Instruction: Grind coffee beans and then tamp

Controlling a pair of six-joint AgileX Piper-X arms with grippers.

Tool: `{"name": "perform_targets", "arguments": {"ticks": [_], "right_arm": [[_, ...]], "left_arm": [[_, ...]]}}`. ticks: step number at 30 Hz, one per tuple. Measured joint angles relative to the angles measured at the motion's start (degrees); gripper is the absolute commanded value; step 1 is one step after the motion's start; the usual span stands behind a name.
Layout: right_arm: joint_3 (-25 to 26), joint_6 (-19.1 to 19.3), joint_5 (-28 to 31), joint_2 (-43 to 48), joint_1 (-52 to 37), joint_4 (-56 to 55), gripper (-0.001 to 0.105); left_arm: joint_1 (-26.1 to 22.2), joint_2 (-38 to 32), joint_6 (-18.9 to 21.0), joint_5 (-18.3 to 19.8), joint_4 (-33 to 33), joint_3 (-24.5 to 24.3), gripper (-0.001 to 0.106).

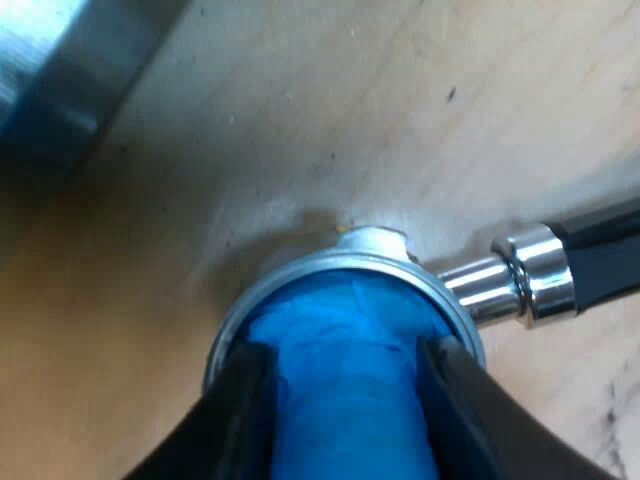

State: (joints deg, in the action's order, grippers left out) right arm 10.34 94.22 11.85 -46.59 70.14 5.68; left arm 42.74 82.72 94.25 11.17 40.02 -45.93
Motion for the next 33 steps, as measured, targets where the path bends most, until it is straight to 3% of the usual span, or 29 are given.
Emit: {"name": "perform_targets", "arguments": {"ticks": [3,7,11,17,28,33], "right_arm": [[0.0,0.0,0.0,0.0,0.0,0.3,0.071],[0.0,0.2,0.0,0.0,0.0,1.0,0.071],[0.0,0.3,0.0,0.0,0.0,3.5,0.071],[0.0,1.4,-2.4,0.0,0.0,4.9,0.071],[0.0,1.5,-4.9,0.0,0.0,4.9,0.071],[0.0,1.5,-4.9,0.0,0.0,4.9,0.071]], "left_arm": [[0.0,-0.1,0.0,-0.1,0.9,-0.3,0.000],[0.0,-1.5,0.0,-0.8,7.6,-3.1,0.000],[0.0,-2.0,0.0,-1.1,8.4,-4.3,0.000],[0.0,-8.4,0.0,-2.0,10.3,-8.0,0.000],[-1.3,-16.6,0.9,-3.1,16.1,-8.3,0.000],[-5.2,-19.3,1.2,-3.1,17.7,-8.3,0.000]]}}
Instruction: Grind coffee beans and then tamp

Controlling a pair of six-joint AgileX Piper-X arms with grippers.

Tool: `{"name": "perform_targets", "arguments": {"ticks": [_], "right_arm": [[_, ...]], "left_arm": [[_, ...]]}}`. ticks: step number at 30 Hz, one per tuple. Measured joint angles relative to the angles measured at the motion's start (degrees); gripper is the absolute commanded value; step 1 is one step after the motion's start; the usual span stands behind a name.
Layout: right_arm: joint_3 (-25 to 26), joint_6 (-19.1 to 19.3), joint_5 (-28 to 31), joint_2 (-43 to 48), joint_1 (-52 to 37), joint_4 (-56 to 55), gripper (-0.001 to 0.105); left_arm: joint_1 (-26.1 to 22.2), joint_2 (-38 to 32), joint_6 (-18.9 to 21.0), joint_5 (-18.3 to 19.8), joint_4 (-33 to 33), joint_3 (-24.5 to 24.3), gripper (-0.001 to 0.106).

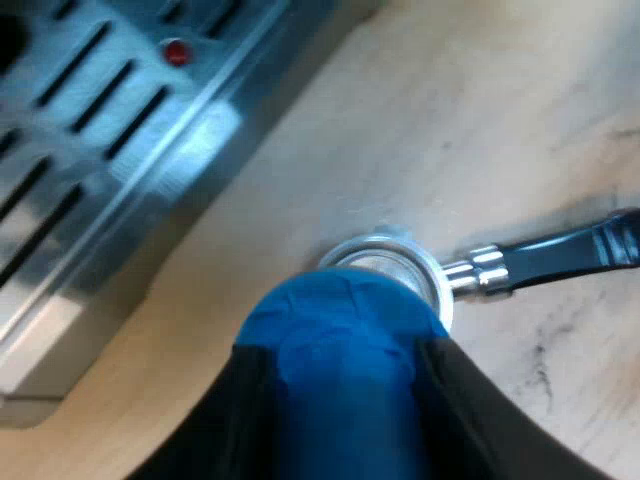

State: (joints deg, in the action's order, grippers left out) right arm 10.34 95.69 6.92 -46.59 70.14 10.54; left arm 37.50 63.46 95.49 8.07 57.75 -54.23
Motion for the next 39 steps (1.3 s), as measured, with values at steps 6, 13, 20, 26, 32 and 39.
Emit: {"name": "perform_targets", "arguments": {"ticks": [6,13,20,26,32,39], "right_arm": [[0.0,0.0,-0.1,0.0,0.0,0.0,0.071],[0.0,0.0,-0.3,0.0,0.0,0.0,0.071],[0.0,0.0,-0.3,0.0,0.0,0.0,0.071],[0.0,0.1,-0.3,0.0,0.0,0.0,0.071],[0.0,0.2,-0.3,0.0,0.0,0.0,0.071],[0.0,0.2,-0.3,0.0,0.0,0.0,0.071]], "left_arm": [[-5.6,-2.0,0.0,0.0,2.4,0.0,0.000],[-12.2,-2.8,-1.5,0.0,5.2,0.0,0.000],[-18.3,-2.8,-1.5,0.0,5.4,0.0,0.000],[-22.5,-3.0,-1.5,0.0,5.6,2.2,0.000],[-25.9,-3.2,-1.5,-0.2,2.4,8.1,0.000],[-26.1,-3.2,-1.5,-0.3,-2.0,15.2,0.000]]}}
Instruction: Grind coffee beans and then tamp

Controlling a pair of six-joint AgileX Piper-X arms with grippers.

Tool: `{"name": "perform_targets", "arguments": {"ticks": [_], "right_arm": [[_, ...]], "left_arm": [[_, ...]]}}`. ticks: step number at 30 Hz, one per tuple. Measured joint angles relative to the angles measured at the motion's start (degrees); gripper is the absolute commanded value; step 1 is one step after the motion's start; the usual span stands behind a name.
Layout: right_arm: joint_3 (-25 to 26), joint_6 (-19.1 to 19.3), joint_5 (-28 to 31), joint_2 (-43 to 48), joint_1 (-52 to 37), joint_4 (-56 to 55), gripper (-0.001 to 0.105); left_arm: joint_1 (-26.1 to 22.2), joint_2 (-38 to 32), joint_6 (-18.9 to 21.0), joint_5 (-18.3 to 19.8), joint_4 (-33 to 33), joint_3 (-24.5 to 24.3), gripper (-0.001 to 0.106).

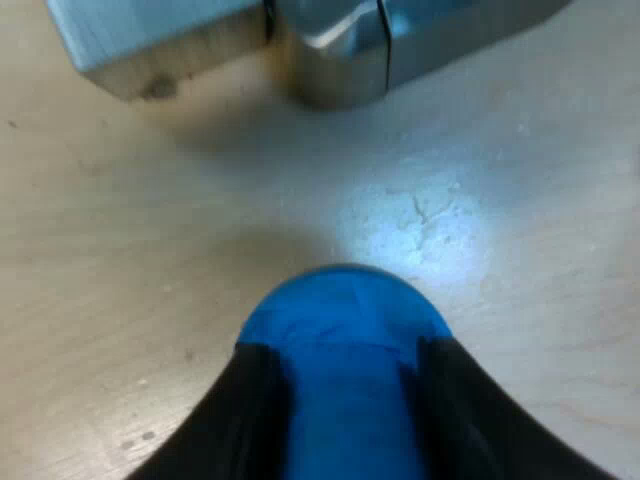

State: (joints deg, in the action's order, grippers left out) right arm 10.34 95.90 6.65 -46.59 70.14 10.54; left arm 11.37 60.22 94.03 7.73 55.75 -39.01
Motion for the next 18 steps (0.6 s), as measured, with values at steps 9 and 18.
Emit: {"name": "perform_targets", "arguments": {"ticks": [9,18], "right_arm": [[0.0,0.0,0.0,0.0,0.0,0.0,0.071],[0.0,0.0,0.0,0.0,0.0,0.0,0.071]], "left_arm": [[0.0,1.0,0.0,-0.1,-6.2,4.3,0.000],[0.0,6.7,0.0,-0.1,-8.5,4.3,0.000]]}}
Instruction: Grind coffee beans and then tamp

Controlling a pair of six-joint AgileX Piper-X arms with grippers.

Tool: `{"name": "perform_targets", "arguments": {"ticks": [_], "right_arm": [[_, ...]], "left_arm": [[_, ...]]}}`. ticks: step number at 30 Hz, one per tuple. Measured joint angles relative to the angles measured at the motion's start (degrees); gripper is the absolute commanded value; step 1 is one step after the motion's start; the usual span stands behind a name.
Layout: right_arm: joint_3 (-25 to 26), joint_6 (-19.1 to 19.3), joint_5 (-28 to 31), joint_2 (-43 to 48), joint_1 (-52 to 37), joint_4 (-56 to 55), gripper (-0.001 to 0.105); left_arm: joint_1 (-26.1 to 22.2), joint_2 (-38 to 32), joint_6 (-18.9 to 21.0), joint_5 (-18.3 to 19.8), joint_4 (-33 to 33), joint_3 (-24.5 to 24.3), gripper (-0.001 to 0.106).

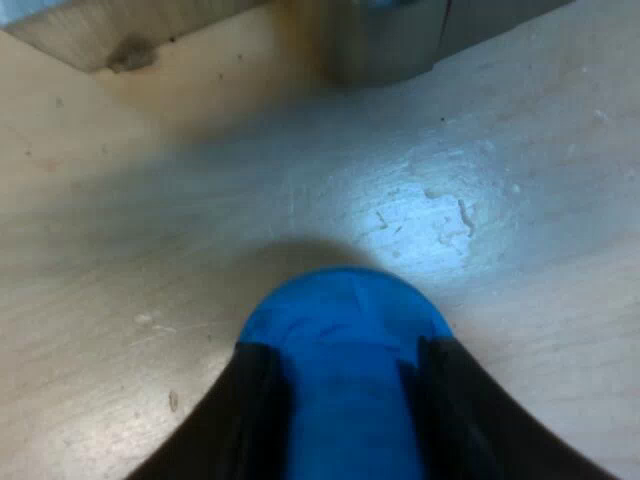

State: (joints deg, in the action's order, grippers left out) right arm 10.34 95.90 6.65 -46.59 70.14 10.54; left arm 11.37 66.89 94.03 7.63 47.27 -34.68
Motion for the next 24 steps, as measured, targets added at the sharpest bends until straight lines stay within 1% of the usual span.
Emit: {"name": "perform_targets", "arguments": {"ticks": [5,15,19,22,24], "right_arm": [[0.0,0.0,0.0,0.0,0.0,0.0,0.071],[0.0,0.0,0.0,0.0,0.0,0.0,0.071],[0.0,0.0,0.0,0.0,0.0,0.0,0.071],[0.0,0.0,0.0,0.0,0.0,0.0,0.071],[0.0,0.0,0.0,0.0,0.0,0.0,0.071]], "left_arm": [[0.0,2.7,0.0,0.0,-1.5,0.0,0.000],[0.0,5.5,0.0,0.0,-3.6,0.0,0.000],[0.0,5.7,-0.1,-2.1,-3.9,0.0,0.000],[0.0,5.7,-0.1,-2.2,-3.9,0.0,0.000],[0.0,5.7,-0.1,-2.2,-3.9,0.0,0.003]]}}
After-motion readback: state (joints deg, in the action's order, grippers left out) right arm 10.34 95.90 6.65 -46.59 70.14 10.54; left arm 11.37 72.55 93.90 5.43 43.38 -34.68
